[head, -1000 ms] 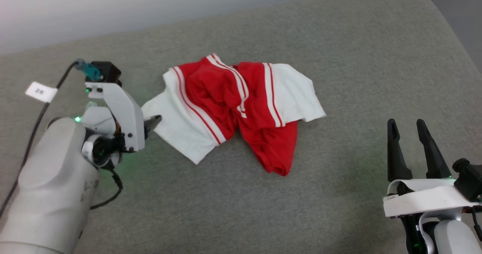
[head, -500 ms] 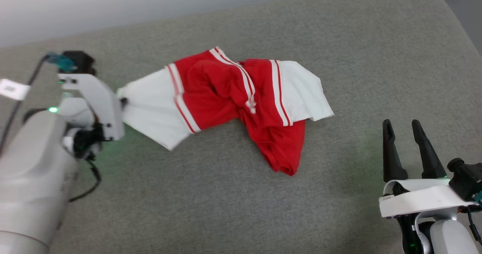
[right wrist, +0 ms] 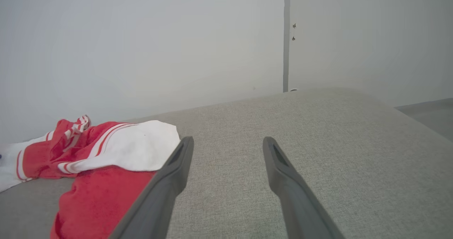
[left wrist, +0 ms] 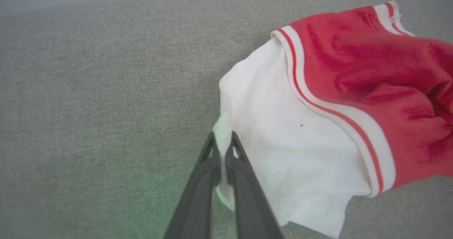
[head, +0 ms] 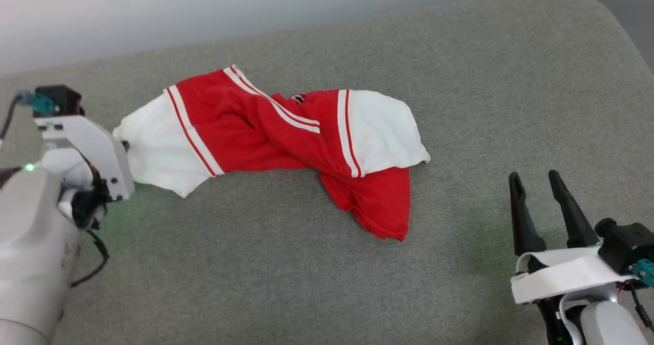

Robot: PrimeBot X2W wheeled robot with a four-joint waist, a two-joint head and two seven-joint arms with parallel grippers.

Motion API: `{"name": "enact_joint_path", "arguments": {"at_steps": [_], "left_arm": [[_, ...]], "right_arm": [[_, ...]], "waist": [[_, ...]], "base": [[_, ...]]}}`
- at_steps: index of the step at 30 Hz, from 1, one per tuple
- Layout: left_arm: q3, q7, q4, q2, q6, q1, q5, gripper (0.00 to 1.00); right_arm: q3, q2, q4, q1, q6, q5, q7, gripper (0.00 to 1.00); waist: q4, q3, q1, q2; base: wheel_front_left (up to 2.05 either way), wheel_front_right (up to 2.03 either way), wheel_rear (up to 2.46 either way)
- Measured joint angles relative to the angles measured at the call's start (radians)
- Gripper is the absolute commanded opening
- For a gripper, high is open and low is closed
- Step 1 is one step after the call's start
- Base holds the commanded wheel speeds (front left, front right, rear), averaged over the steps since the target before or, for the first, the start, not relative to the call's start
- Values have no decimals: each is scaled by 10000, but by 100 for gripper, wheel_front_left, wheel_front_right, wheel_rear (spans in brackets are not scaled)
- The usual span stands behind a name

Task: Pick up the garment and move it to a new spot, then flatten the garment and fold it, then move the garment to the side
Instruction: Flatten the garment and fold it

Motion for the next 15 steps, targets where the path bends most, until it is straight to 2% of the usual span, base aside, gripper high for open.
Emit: {"name": "enact_joint_path", "arguments": {"at_steps": [5,6,8,9,10,15], "left_arm": [[54,-1565,-52,-171,-38,568,27,100],[54,-1565,-52,-171,-38,568,27,100],[115,-2778,-408,-443,-65,1081,19,100],[115,-2778,-408,-443,-65,1081,19,100],[148,-3591,-665,-642,86,1436,90,100],[-52,-5365,-1848,-1129,506,2483,596,100]], "right_arm": [[1137,-1126,349,-199,0,-255,0,100],[1137,-1126,349,-199,0,-255,0,100],[2107,-1996,510,-562,0,-286,236,100],[2107,-1996,510,-562,0,-286,236,100],[2823,-2635,479,-882,2,-240,593,100],[4571,-4159,174,-1779,4,339,1624,100]], "waist": [[144,-178,0,0],[144,-178,0,0],[338,-259,0,0],[338,-259,0,0],[510,-308,0,0],[1051,-395,0,0]], "base": [[0,0,0],[0,0,0],[0,0,0],[0,0,0],[0,0,0],[0,0,0]]}}
